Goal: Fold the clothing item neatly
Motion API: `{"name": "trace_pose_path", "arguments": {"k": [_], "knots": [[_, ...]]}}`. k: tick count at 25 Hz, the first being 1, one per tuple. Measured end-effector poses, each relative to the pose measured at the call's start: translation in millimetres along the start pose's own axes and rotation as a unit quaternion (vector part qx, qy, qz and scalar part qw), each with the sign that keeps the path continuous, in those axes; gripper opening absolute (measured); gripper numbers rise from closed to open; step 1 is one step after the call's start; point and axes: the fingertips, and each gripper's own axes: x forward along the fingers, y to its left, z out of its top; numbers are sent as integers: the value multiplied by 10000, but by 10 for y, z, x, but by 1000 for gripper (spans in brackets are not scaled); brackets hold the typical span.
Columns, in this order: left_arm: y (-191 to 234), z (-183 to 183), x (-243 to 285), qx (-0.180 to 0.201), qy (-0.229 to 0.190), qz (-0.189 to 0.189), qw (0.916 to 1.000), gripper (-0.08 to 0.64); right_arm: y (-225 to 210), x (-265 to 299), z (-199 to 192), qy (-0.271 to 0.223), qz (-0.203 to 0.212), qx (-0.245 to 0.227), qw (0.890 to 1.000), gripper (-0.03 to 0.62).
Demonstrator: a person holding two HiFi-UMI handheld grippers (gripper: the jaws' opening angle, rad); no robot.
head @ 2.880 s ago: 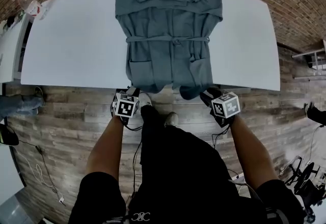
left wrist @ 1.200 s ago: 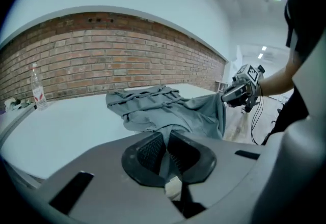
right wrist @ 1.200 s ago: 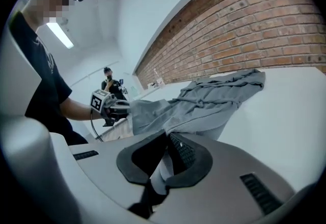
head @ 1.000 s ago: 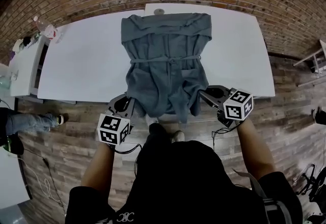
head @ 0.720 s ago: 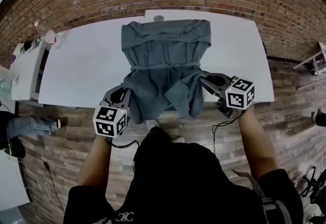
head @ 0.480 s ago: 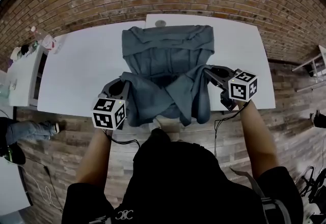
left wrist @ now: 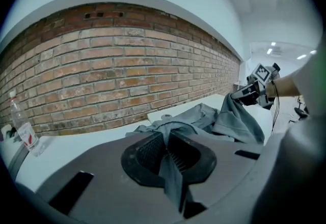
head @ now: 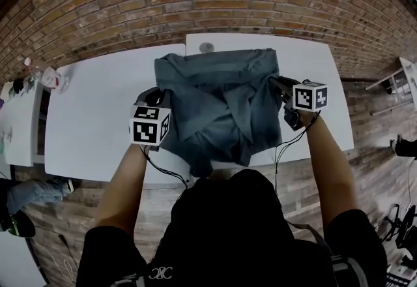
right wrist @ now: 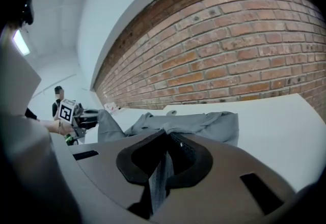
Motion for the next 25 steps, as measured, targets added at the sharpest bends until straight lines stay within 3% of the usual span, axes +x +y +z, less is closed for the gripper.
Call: {"name": "trace_pose_path", "arguments": {"k": [7, 12, 15, 17, 22, 25], "knots": [[163, -346, 664, 209, 810, 66, 9965, 9, -368, 374, -154, 648, -439, -33, 9969, 20], [222, -705, 843, 248, 1366, 66, 9903, 18, -712, 429, -494, 1356, -772, 149, 9876, 23], [319, -837, 778, 246, 1394, 62, 9899, 145, -814, 341, -543, 1430, -786, 193, 9864, 96], [404, -943, 648, 108, 1288, 168, 9915, 147, -841, 200, -515, 1355, -944, -35, 9863, 134], [250, -1492, 131, 28, 1607, -168, 9869, 163, -401, -222, -642, 1106, -1110, -887, 9837, 150], [52, -1683, -139, 69, 1750, -456, 9835, 164, 47, -332, -865, 1043, -725, -742, 9891, 150]]}}
